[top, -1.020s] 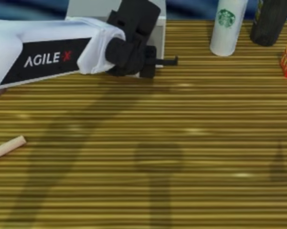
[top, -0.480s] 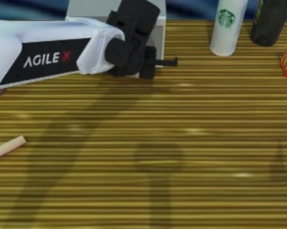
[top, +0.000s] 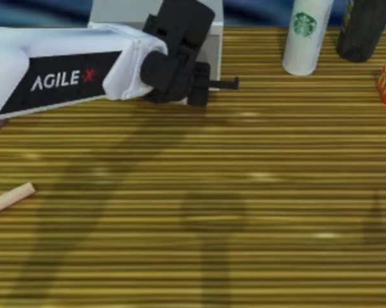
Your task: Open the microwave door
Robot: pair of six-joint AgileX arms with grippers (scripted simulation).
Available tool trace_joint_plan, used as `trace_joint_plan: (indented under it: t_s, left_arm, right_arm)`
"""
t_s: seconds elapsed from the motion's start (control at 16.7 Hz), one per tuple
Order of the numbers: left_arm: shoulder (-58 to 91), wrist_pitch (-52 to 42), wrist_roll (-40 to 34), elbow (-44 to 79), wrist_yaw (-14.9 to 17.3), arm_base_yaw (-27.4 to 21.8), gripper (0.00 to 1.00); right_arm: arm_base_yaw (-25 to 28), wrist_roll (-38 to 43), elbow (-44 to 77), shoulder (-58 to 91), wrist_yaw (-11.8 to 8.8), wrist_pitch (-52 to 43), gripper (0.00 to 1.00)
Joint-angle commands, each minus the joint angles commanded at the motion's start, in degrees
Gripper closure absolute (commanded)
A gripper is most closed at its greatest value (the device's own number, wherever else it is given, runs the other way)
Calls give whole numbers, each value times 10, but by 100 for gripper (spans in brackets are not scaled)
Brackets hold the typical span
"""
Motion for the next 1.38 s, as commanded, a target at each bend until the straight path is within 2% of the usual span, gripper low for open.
trace_joint_plan:
  t_s: [0.48, 1.02, 1.38]
  left_arm:
    - [0, 0, 0, 0, 0, 0, 100]
    - [-23, 20, 32, -35, 25, 7, 100]
    - [-23, 20, 32, -36, 25, 7, 100]
  right_arm:
    - [0, 0, 0, 0, 0, 0, 0]
    - [0, 0, 0, 0, 0, 0, 0]
    - [0, 0, 0, 0, 0, 0, 0]
